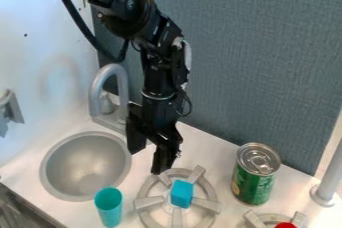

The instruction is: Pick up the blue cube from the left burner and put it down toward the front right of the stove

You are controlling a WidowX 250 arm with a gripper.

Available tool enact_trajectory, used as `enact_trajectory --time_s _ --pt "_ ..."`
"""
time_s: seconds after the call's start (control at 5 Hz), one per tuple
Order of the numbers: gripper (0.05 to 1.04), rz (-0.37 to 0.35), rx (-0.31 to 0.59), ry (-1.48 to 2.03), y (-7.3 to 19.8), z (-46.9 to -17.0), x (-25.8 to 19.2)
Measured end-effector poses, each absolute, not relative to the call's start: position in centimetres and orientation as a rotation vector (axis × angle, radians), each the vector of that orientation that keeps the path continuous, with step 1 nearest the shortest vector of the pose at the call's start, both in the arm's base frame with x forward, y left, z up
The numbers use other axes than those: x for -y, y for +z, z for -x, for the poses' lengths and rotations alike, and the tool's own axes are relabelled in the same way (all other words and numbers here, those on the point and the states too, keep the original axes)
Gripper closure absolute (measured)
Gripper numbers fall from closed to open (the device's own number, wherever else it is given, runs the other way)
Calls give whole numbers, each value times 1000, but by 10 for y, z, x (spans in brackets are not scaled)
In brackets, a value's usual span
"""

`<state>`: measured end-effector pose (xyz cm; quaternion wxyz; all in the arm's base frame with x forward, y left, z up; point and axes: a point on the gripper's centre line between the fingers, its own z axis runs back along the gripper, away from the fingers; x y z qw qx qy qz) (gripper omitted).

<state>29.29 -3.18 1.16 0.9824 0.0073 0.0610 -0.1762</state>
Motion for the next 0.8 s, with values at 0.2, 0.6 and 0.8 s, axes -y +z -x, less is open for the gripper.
enact_trajectory --time_s 0.2,0.6,0.8 --pt "83 -13 -153 -350 2 -289 31" --pt "83 -7 -89 -257 -6 -294 42" --pt "83 -28 -84 -198 -23 -293 45"
